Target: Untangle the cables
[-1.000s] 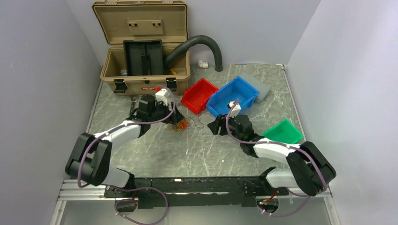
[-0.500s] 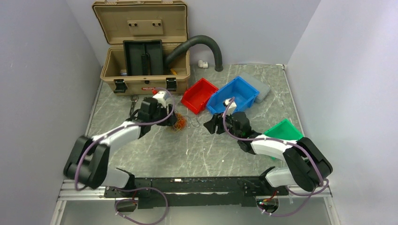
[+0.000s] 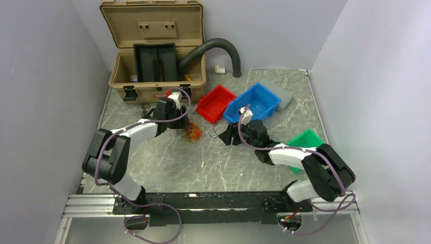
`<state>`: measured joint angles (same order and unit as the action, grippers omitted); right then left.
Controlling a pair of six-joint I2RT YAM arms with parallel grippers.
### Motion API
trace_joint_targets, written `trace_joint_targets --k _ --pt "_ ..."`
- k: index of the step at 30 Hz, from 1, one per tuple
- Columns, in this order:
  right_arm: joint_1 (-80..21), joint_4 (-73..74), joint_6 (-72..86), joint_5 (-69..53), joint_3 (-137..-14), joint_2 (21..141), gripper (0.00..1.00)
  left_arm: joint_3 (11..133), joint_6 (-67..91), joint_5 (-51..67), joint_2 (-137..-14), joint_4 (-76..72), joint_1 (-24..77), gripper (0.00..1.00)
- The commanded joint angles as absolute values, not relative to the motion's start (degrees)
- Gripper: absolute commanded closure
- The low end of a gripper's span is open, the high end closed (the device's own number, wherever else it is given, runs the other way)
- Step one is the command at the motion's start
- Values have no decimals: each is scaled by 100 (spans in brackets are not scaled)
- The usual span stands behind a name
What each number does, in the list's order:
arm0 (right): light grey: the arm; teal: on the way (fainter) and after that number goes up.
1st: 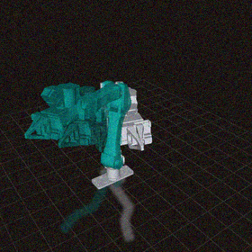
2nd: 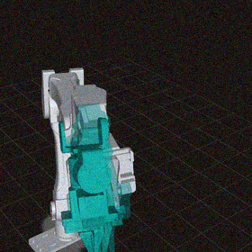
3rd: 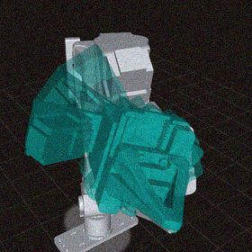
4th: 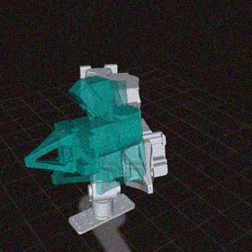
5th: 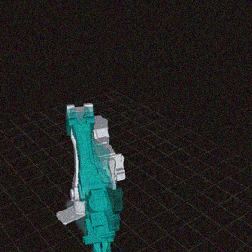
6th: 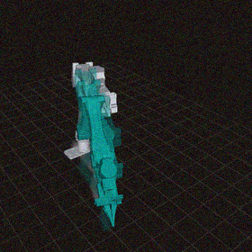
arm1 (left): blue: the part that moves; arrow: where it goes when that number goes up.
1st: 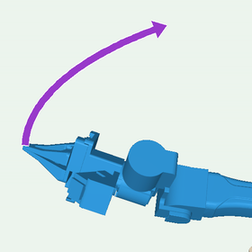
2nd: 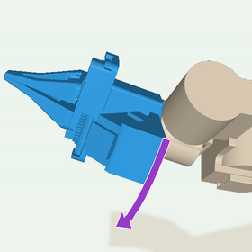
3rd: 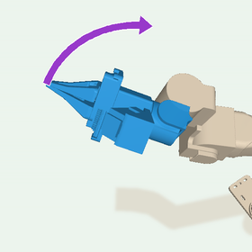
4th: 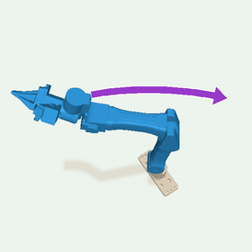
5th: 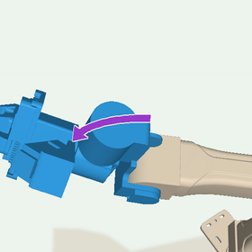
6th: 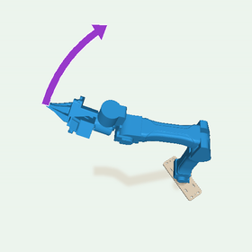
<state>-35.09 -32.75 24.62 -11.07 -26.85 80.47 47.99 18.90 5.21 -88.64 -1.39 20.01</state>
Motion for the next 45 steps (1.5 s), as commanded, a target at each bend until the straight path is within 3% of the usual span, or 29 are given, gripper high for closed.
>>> trace_joint_targets --k 1,6,7,19,21,24,26,35,40,45 --pt "-3545 -3437 2496 -1272 -2896 7986 41 5161 1848 1040 -9188 488 2003 45" --pt "-3574 -3397 2449 -1629 -3077 8258 40 5003 1654 2592 -9213 -313 2041 98" --pt "-3595 -3382 2429 -1713 -3133 8346 40 4918 1698 2855 -9210 -529 2066 100" --pt "-4073 -3049 2198 -1966 -3642 8926 32 4743 2087 4239 -9268 -1461 2142 100" --pt "-4139 -2636 2197 -1622 -3951 9174 43 4654 2071 4286 -9196 -1556 2152 100" --pt "-4148 -2291 2268 -1064 -4053 9199 81 4590 1981 3968 -9009 -1446 2146 100" --pt "-4144 -2209 2369 -593 -3960 9045 98 4498 1936 3672 -8779 -1359 2117 100" --pt "-4113 -1459 2961 2318 -3583 8053 100 3625 2350 2159 -7464 -1536 1666 100" --pt "-4113 -1175 3427 4072 -3041 7044 100 2756 3075 1926 -6930 -2362 970 100" --pt "-4113 -1128 3756 4906 -2570 6255 100 2614 3072 1339 -6456 -2049 909 100"
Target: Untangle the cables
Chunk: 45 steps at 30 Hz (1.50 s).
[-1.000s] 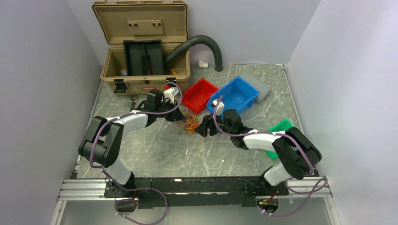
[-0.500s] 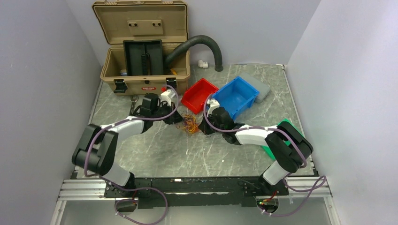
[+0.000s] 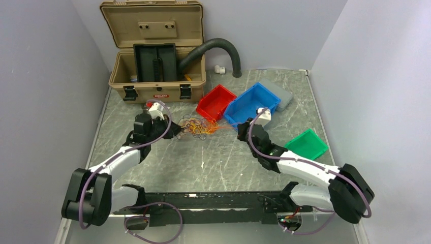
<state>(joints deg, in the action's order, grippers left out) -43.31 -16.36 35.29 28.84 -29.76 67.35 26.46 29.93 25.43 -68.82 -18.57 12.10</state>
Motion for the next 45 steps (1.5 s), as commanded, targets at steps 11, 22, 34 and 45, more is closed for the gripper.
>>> trace_joint_targets --k 11,22,34,45 --pt "-4136 -3030 2183 1901 -2229 6402 71 2674 2421 2858 -6547 -2765 1015 100" --pt "-4190 -3915 1702 -597 -2286 6991 31 3297 2250 4533 -7397 -3361 2163 100" --pt "-4192 -4244 1669 -2641 -2573 7650 50 3180 3252 5693 -7973 -5084 2173 100" --pt "-4188 -4080 2036 -1684 -2547 7411 100 3200 1998 4245 -7127 -3014 2186 39"
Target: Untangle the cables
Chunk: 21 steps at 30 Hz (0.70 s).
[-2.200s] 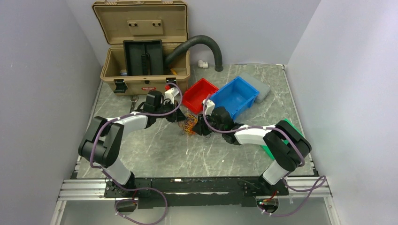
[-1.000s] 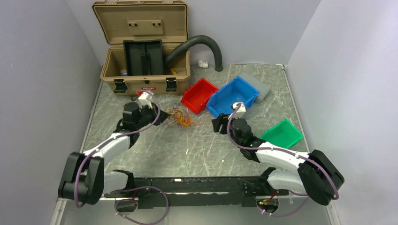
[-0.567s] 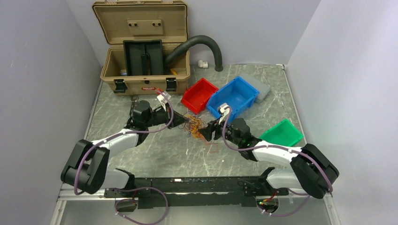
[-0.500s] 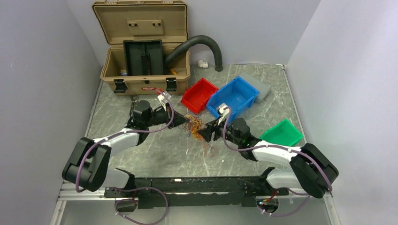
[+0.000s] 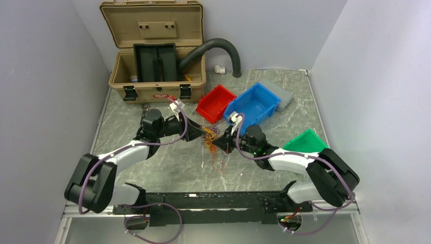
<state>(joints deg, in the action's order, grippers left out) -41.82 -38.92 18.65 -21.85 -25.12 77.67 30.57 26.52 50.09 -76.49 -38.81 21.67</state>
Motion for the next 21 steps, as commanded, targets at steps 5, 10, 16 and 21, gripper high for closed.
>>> trace_joint_targets --k 5,10,16,21 --pt "-4189 -4029 2133 -1222 -2409 7122 100 3158 1452 3357 -6581 -2405 2491 23" --pt "-4191 -3877 2194 -1091 -2484 7160 100 3156 1392 3347 -6808 -2600 2672 30" --pt "-4185 -4025 2295 -1394 -2492 7254 100 3509 1366 3615 -7423 -2581 2875 36" --pt "-4183 -4134 2363 -1679 -2527 7372 100 3691 1300 3799 -7755 -2550 3042 31"
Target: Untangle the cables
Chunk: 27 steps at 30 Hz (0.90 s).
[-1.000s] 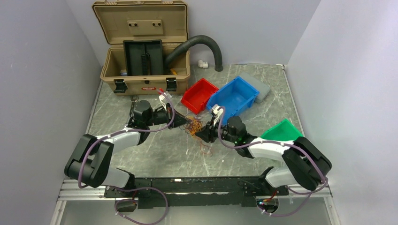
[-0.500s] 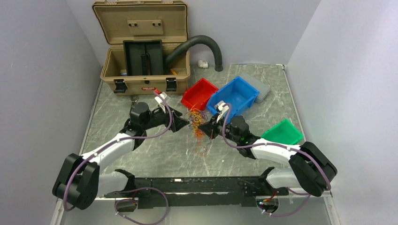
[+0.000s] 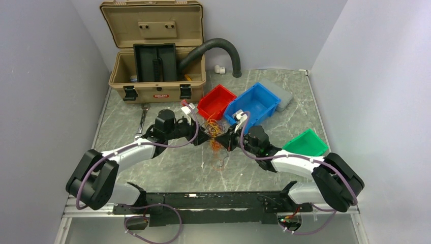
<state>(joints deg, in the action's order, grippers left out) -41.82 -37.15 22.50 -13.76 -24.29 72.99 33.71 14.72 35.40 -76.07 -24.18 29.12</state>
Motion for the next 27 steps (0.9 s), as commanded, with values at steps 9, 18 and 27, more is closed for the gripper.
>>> trace_joint_targets --k 9,18,27 --pt "-4184 -4245 2470 -1731 -2479 7347 100 4308 905 3918 -8387 -1728 3358 67" --pt "-4184 -3818 2307 -675 -2334 6845 100 4280 1098 3049 -8098 -1483 3329 100" --pt "-4171 -2539 2900 2653 -2131 6067 100 3735 2049 1261 -7524 -1315 2400 100"
